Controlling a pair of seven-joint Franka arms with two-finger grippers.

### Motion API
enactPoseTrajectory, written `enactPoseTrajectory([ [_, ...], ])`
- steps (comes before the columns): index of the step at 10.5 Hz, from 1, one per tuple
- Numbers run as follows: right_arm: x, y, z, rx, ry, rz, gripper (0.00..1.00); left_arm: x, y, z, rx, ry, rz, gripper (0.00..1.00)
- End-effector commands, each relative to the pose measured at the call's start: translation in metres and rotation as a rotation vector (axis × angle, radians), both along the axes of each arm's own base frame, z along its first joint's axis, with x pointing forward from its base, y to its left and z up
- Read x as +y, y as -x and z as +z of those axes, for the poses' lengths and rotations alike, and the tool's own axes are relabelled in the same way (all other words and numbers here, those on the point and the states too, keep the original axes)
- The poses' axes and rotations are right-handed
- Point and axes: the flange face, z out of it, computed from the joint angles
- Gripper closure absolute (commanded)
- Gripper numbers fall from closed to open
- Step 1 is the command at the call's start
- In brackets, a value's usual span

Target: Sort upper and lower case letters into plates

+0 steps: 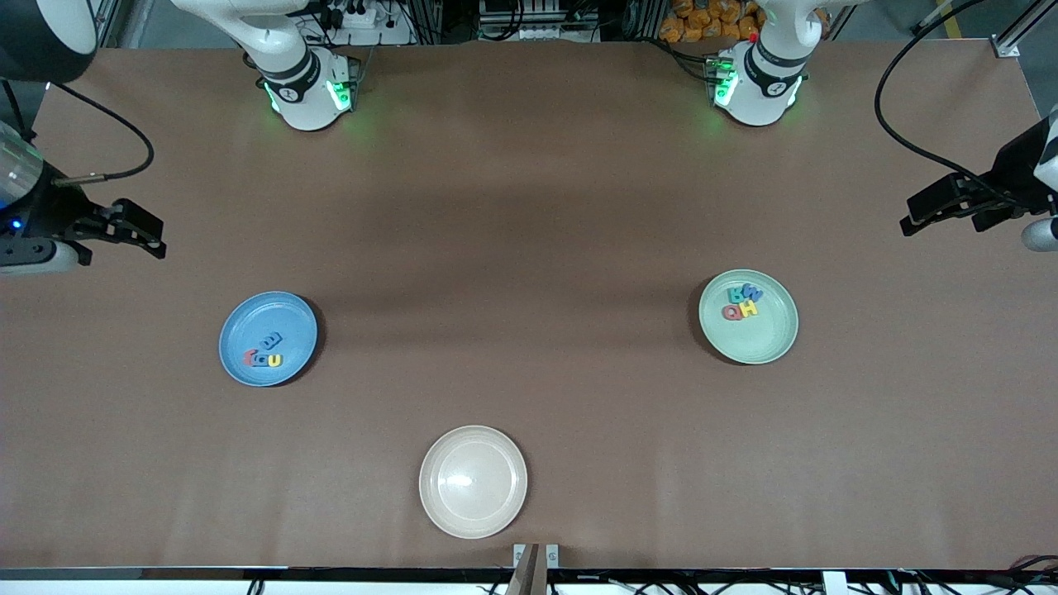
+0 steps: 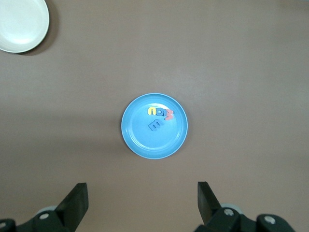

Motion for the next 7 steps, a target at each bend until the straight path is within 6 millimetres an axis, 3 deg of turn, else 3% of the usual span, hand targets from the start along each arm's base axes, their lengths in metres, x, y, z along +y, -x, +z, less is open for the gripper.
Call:
enactPoseTrajectory([
  [1,-0.004,0.004,0.023,0.010,-0.036,-0.034,0.00,-0.001,0.005,0.003,0.001,-0.065,-0.069,0.00],
  [4,-0.017,0.011,0.041,0.021,-0.048,-0.057,0.00,-0.002,0.004,0.001,0.004,-0.065,-0.068,0.00],
  [7,-0.015,0.014,0.047,0.013,-0.049,-0.054,0.00,-0.005,0.005,0.001,0.004,-0.063,-0.063,0.00],
])
